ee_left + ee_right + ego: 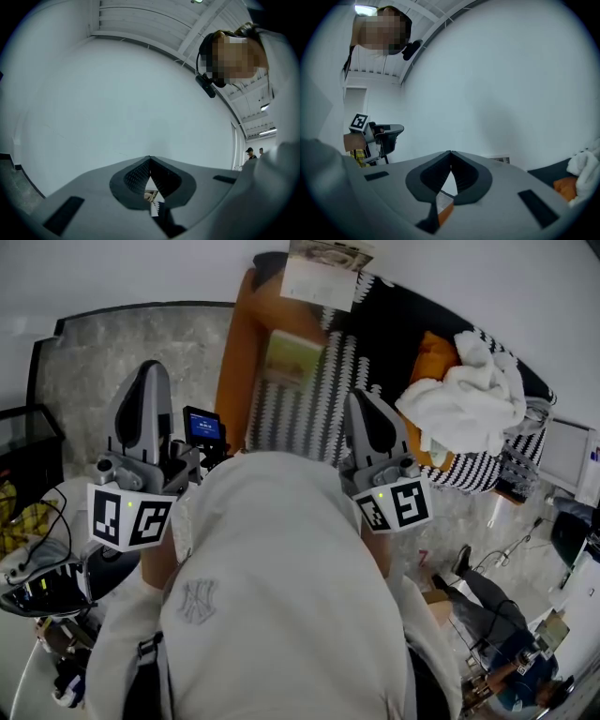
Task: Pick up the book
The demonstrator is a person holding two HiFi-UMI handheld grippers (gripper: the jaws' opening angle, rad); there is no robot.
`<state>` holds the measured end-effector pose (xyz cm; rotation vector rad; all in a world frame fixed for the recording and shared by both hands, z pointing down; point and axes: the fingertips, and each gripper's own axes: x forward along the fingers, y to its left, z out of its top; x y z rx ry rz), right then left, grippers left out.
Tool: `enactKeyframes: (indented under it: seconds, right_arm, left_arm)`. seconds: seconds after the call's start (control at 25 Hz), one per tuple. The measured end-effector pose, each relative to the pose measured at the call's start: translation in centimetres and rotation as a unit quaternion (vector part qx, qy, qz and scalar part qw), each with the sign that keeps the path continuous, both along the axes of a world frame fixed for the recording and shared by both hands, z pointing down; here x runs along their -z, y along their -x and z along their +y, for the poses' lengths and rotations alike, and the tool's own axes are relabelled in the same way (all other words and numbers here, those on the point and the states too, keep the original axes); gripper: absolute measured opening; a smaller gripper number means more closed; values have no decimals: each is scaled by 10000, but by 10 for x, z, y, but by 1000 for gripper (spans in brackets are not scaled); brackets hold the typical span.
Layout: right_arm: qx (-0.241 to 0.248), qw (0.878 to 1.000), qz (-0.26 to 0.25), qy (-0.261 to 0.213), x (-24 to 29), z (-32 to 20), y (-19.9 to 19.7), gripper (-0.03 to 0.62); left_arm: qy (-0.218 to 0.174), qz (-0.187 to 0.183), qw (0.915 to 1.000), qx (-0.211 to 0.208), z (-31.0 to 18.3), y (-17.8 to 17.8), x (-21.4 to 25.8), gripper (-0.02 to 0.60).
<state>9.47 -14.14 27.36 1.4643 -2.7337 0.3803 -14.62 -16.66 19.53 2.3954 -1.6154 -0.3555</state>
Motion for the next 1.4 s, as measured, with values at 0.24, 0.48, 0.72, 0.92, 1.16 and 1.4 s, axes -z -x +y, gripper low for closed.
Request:
enactKeyframes:
  seconds: [0.24,0.48,0.72,0.92,1.16,1.4]
  right_arm:
    - [5,10000,17,-20,0,1,-5,17]
    - [7,10000,8,6,-3,-4,-11,17]
    - [-41,9999,96,83,-15,-12,-20,17]
    - [20,9992,321,237,-35,-24,-24,18]
    - [221,9983,378,380,-66,-50,-27,85]
    - [356,9966,582,459,-101,-83,-27,112]
  left_arm:
    - [-18,5,10000,12,2,-4,0,9]
    - [2,3,10000,-50,-4,-14,-3,9]
    - [131,-28,9998,-129,-8,-25,-12,9]
    - [318,-76,9993,-185,-11,-33,-23,9]
    - [652,-203,9971,-350,-9,-61,-51,9]
    - [1206,-283,9899,-691,2,-100,-85,9]
